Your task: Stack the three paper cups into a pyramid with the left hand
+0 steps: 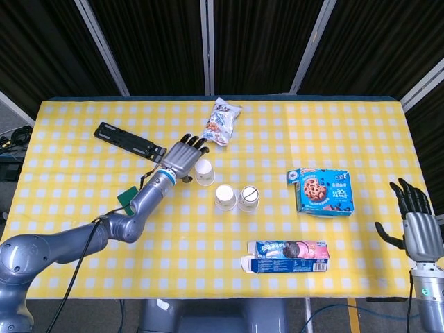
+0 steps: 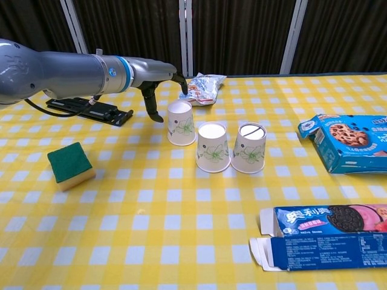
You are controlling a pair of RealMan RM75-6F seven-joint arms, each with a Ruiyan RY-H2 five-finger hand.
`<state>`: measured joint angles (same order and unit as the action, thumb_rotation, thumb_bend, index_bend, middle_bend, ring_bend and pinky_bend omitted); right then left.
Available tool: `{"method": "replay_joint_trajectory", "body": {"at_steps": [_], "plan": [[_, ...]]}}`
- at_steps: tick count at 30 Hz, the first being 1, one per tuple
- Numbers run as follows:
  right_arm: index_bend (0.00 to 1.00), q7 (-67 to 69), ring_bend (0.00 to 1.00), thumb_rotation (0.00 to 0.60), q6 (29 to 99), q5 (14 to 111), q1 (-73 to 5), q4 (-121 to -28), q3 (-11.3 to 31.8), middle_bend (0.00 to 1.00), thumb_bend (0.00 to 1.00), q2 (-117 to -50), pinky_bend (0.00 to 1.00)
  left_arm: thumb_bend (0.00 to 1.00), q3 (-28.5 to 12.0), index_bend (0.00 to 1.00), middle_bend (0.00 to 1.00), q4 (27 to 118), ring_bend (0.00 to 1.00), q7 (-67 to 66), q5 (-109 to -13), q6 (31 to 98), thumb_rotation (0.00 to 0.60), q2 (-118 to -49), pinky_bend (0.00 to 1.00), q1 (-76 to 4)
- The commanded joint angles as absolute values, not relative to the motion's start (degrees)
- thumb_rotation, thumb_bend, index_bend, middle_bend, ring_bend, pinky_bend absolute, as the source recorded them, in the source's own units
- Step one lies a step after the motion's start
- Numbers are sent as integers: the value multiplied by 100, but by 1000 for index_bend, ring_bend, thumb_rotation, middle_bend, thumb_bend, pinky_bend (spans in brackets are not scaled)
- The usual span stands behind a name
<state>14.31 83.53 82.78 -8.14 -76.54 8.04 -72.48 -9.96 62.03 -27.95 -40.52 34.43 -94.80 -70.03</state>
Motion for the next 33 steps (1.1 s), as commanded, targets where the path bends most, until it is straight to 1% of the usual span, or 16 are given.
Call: {"method": "replay_joint_trajectory", "body": {"at_steps": [1,4,7,12,19,22,33], "plan": [[16,1429,0,600,8329,8267,-821,-7633,804,0,198,-7251,0,328,-990,226,0,6083,0,-2779,-4015,3369,600,-9558,0,-7072],[16,1441,0,600,8313,8281,-828,-7614,792,0,198,-7249,0,366,-976,287,0,6003,0,-2761,-4010,3324,600,-9611,0,-7110],[16,1429,0,600,8309,8286,-835,-7598,791,0,198,-7262,0,399,-964,370,0,5961,0,-2727,-4021,3313,600,-9644,0,-7122],[16,1402,0,600,8334,8304,-831,-7599,784,0,198,-7270,0,405,-930,434,0,5904,0,-2679,-4054,3315,600,-9642,0,-7106],[21,1312,0,600,8348,8329,-831,-7620,763,0,198,-7288,0,405,-1001,448,0,6060,0,-2401,-4280,3413,600,-9479,0,-6988],[21,1284,0,600,8361,8331,-830,-7626,765,0,199,-7296,0,405,-1082,441,0,6307,0,-2239,-4472,3575,600,-9311,0,-6905],[21,1229,0,600,8426,8370,-818,-7690,760,0,198,-7292,0,405,-1512,423,0,8018,0,-1726,-5341,4403,600,-8337,0,-6593]]}}
